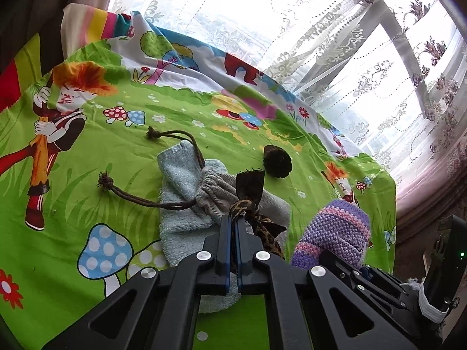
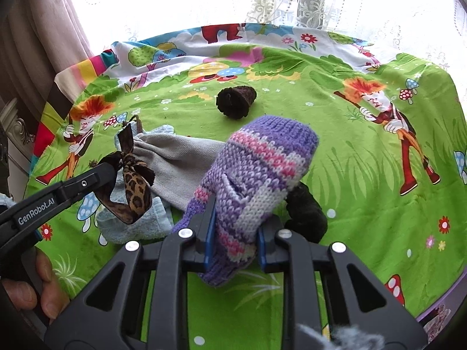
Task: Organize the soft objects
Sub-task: 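Grasp the leopard pouch with the left tool while the right tool grasps the purple mitten, then carry the leopard pouch and purple mitten to the box and release both, then move both open tools back over the light-blue sock and grey bag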
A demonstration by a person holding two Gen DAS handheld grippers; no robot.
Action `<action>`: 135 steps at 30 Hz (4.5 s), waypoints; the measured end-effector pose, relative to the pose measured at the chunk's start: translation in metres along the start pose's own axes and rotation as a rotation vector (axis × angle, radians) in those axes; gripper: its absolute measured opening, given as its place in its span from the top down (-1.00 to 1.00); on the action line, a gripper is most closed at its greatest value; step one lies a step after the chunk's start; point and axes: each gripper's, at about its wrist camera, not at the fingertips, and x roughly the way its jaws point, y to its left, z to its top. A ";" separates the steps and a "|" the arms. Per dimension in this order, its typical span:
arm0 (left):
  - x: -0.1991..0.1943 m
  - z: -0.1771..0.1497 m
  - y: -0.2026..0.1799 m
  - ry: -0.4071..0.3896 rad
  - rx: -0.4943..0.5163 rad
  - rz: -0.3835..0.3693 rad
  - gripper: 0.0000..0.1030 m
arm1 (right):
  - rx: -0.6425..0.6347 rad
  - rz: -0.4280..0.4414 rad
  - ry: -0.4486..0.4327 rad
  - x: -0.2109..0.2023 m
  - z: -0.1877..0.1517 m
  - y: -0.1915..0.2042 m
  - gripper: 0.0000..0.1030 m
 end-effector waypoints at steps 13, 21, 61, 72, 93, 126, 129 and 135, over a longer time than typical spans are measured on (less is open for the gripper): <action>-0.024 -0.028 -0.031 0.011 0.038 -0.068 0.95 | 0.030 -0.040 -0.012 -0.047 -0.028 -0.023 0.48; -0.038 -0.054 -0.063 0.051 0.078 -0.122 0.95 | 0.067 -0.062 -0.014 -0.084 -0.059 -0.050 0.48; -0.028 -0.216 -0.283 0.428 0.439 -0.387 0.90 | 0.379 -0.427 -0.008 -0.204 -0.199 -0.274 0.45; -0.023 -0.231 -0.291 0.467 0.478 -0.367 -0.05 | 0.414 -0.457 -0.012 -0.210 -0.205 -0.290 0.12; -0.028 -0.192 -0.260 0.390 0.430 -0.324 -0.05 | 0.325 -0.446 -0.014 -0.207 -0.184 -0.260 -0.02; -0.004 -0.059 -0.156 0.221 0.317 -0.157 -0.05 | 0.186 -0.369 0.023 -0.175 -0.132 -0.193 -0.07; -0.001 -0.044 -0.135 0.197 0.262 -0.127 -0.05 | 0.165 -0.359 0.025 -0.170 -0.124 -0.183 -0.08; 0.003 -0.017 -0.081 0.152 0.120 -0.054 -0.05 | 0.119 -0.322 0.028 -0.158 -0.104 -0.158 -0.10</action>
